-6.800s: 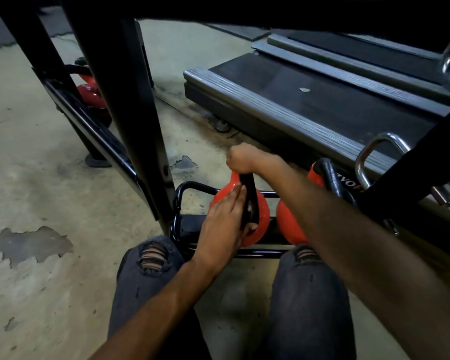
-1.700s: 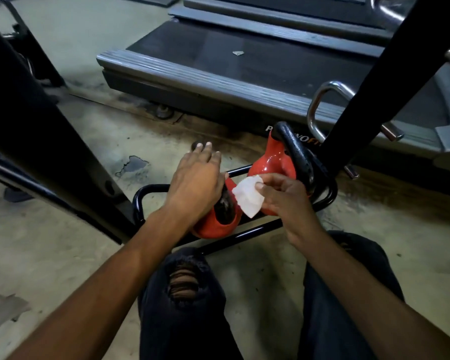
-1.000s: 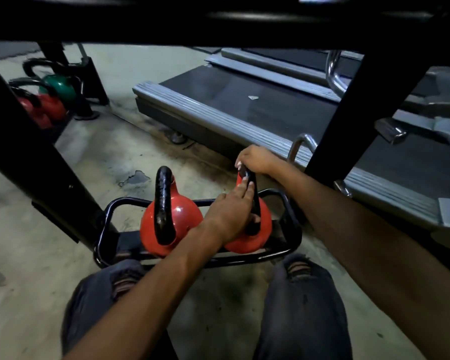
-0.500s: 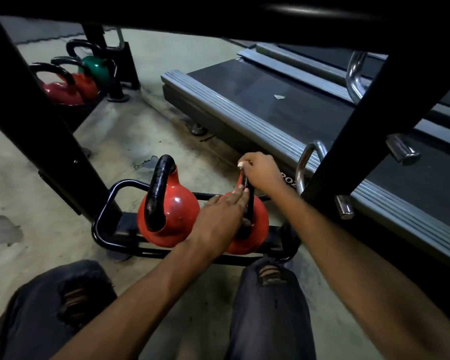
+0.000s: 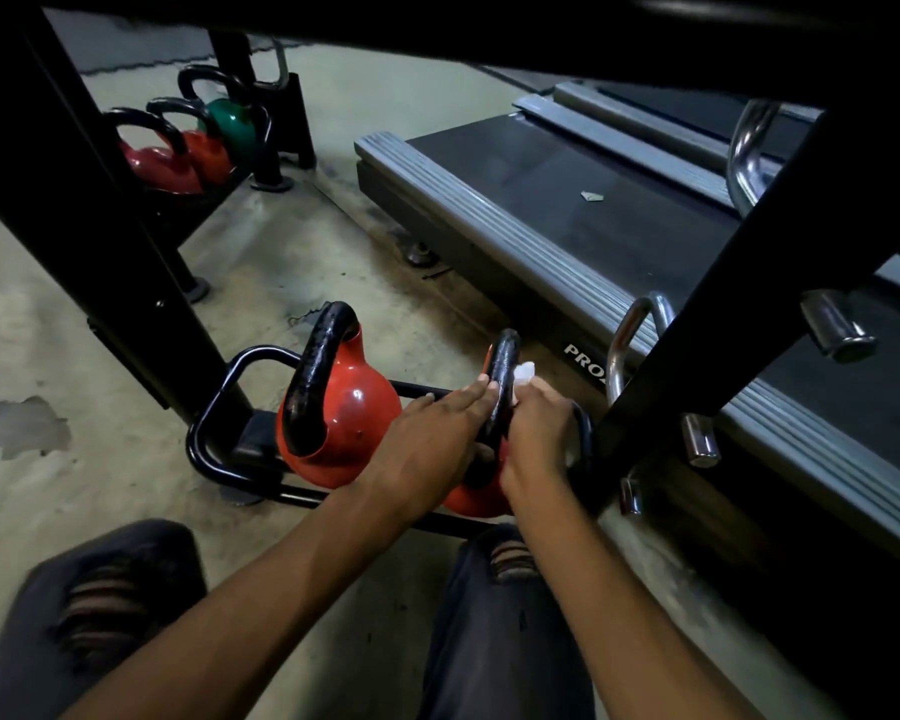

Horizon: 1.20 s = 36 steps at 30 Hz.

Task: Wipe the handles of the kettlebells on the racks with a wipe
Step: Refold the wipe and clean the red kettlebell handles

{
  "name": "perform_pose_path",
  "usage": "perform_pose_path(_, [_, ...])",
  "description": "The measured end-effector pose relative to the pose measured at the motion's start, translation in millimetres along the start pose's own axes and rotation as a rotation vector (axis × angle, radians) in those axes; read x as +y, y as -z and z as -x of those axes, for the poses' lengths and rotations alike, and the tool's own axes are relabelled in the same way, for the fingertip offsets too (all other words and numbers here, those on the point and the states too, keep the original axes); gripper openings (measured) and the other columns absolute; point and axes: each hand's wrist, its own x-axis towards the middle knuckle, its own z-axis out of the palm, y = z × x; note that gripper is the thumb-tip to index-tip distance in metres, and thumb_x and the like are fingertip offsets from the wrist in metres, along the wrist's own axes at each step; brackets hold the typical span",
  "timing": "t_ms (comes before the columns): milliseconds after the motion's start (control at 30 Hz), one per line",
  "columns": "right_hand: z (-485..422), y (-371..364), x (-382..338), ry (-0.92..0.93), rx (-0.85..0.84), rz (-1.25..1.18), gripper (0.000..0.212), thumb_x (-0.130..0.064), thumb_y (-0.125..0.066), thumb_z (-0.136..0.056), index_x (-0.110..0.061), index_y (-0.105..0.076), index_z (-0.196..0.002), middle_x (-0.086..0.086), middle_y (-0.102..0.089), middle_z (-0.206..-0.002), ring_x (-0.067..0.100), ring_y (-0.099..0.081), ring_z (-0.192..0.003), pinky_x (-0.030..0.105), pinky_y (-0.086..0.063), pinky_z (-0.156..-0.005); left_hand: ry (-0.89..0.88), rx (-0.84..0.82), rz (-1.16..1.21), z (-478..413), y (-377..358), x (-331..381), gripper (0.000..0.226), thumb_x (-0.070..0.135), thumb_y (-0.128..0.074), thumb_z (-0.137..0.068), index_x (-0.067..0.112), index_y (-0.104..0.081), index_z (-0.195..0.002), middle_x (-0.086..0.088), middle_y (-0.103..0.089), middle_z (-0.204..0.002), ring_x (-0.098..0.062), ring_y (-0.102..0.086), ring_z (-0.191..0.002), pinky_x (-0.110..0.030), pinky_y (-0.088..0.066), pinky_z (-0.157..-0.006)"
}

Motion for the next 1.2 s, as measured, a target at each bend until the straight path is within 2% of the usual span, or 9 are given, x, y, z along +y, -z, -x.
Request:
perform_pose_path(67, [-11, -6, 13, 0.286, -0.011, 0.229, 0.026, -0.024, -0.048, -0.1, -0.012, -0.068, -0.088, 0.007, -0.064, -0.081, 0.015, -0.057, -0.077, 0.039, -0.048, -0.071, -0.024, 0.001, -0.02, 0, 1, -1, 0.072, 0.026, -0.054, -0.099, 0.024, -0.016, -0.16, 0.005, -0.016, -0.167, -0.011, -0.026, -0.149, -0.039, -0.025, -0.121])
perform_pose_path(167, [-42, -16, 5, 0.527, -0.096, 0.587, 0.031, -0.013, -0.048, -0.103, -0.009, -0.07, -0.124, 0.004, -0.065, -0.13, 0.014, -0.057, -0.125, 0.027, -0.041, -0.106, -0.039, -0.009, -0.007, 1, 6, 0, 0.073, 0.024, -0.057, -0.098, 0.021, -0.019, -0.16, 0.002, -0.02, -0.166, -0.016, -0.034, -0.146, -0.042, -0.03, -0.119])
perform_pose_path(400, [-85, -37, -73, 0.599, -0.753, 1.717, 0.03, -0.03, -0.045, -0.098, -0.024, -0.058, -0.072, 0.002, -0.061, -0.096, 0.027, -0.063, -0.097, 0.041, -0.051, -0.086, -0.026, -0.001, -0.089, 5, 13, 4, 0.073, 0.036, -0.057, -0.099, 0.021, -0.018, -0.16, 0.0, -0.024, -0.165, -0.022, -0.043, -0.137, -0.034, -0.032, -0.112])
perform_pose_path(533, [-60, -45, -73, 0.721, -0.914, 2.113, 0.04, -0.04, -0.038, -0.097, -0.02, -0.073, -0.098, 0.002, -0.07, -0.107, 0.025, -0.063, -0.103, 0.048, -0.044, -0.103, -0.077, 0.195, -0.086, 21, -5, -3, 0.058, 0.03, -0.057, -0.098, 0.022, -0.038, -0.152, 0.0, -0.052, -0.147, -0.019, -0.055, -0.126, -0.032, -0.041, -0.106])
perform_pose_path(667, [-61, -40, -75, 0.793, -0.864, 2.118, 0.042, -0.043, -0.035, -0.102, -0.022, -0.071, -0.109, 0.002, -0.067, -0.114, 0.025, -0.055, -0.117, 0.051, -0.03, -0.114, -0.174, 0.295, -0.052, 41, -30, -13, 0.064, 0.025, -0.071, -0.089, 0.016, -0.048, -0.148, -0.005, -0.049, -0.152, -0.022, -0.054, -0.129, -0.035, -0.044, -0.107])
perform_pose_path(867, [-24, -50, -64, 0.691, -1.073, 2.465, 0.044, -0.041, -0.035, -0.103, -0.016, -0.071, -0.111, 0.01, -0.069, -0.119, 0.025, -0.056, -0.127, 0.055, -0.007, -0.125, -0.407, 0.254, -0.041, 61, -41, -28, 0.071, 0.014, -0.073, -0.082, 0.01, -0.047, -0.148, -0.012, -0.039, -0.158, -0.028, -0.045, -0.139, -0.042, -0.039, -0.115])
perform_pose_path(1033, [-24, -60, -75, 0.765, -1.015, 2.475, 0.044, -0.042, -0.035, -0.103, -0.018, -0.071, -0.11, 0.008, -0.07, -0.113, 0.027, -0.06, -0.12, 0.053, -0.013, -0.124, -0.447, 0.225, 0.072, 64, -40, -37, 0.061, 0.018, -0.066, -0.09, 0.01, -0.047, -0.147, -0.012, -0.036, -0.159, -0.027, -0.042, -0.142, -0.038, -0.037, -0.116])
perform_pose_path(1100, [-4, -46, -62, 0.881, -1.118, 2.48, 0.044, -0.039, -0.035, -0.101, -0.016, -0.072, -0.107, 0.011, -0.072, -0.111, 0.03, -0.063, -0.114, 0.052, -0.022, -0.12, -0.456, 0.24, 0.149, 71, -38, -42, 0.05, 0.019, -0.062, -0.092, 0.01, -0.056, -0.141, -0.009, -0.048, -0.152, -0.024, -0.051, -0.134, -0.034, -0.041, -0.112])
perform_pose_path(1200, [11, -11, -52, 1.367, -1.067, 2.34, 0.041, -0.039, -0.035, -0.096, -0.02, -0.071, -0.094, 0.004, -0.073, -0.096, 0.029, -0.065, -0.099, 0.055, -0.031, -0.115, -0.387, 0.265, 0.328, 84, -31, -50, 0.043, 0.019, -0.053, -0.09, 0.015, -0.064, -0.132, 0.0, -0.059, -0.139, -0.019, -0.058, -0.121, -0.031, -0.047, -0.103])
